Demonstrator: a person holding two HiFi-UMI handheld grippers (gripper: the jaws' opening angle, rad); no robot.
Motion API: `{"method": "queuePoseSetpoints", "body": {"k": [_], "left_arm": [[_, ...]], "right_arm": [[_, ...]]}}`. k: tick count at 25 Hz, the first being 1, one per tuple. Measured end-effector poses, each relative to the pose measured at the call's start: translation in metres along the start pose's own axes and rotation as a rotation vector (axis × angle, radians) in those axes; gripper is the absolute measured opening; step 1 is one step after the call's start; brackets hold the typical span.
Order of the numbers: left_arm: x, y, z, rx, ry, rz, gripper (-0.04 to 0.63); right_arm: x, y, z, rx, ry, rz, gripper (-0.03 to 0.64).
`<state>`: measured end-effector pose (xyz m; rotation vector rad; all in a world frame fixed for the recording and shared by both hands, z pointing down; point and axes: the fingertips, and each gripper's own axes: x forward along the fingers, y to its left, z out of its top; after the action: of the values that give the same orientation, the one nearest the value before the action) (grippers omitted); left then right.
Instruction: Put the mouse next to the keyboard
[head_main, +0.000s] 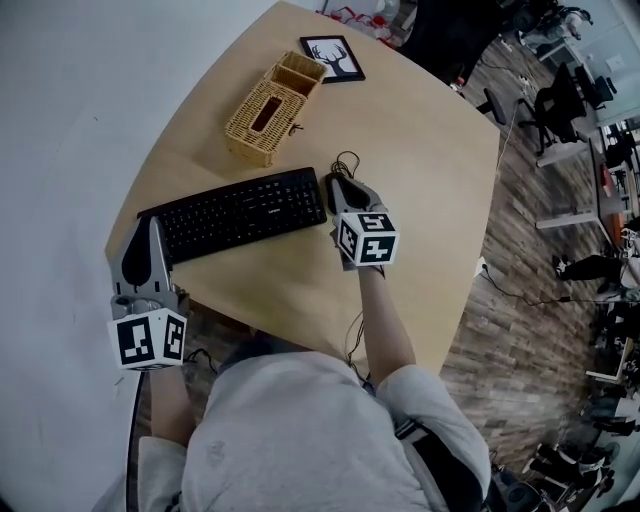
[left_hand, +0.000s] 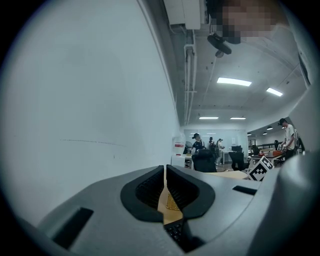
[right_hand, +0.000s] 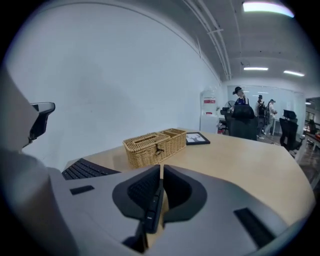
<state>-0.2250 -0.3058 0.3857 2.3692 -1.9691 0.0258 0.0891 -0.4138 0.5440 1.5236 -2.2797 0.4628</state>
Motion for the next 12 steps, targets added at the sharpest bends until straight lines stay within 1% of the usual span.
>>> {"method": "queuePoseSetpoints", "body": {"k": [3,7,12], "left_arm": [[-0.005,0.000,0.005,0.010,-0.015,-0.002,0.021],[-0.016,-0.001,0.013,0.015,-0.034,-0.005,0.021],[-0.029,0.000,0.020,0.013,-0.065,-0.011,0.021]], "right_arm": [[-0.014,0.013,0.014,-0.024,-0.045,0.020,0.025],[-0.038,0.030,0.029,-0.029,-0.106,0.043,0.025],[-0.064,0.049,0.041,-0.065,-0.162,0.059,0.025]]}}
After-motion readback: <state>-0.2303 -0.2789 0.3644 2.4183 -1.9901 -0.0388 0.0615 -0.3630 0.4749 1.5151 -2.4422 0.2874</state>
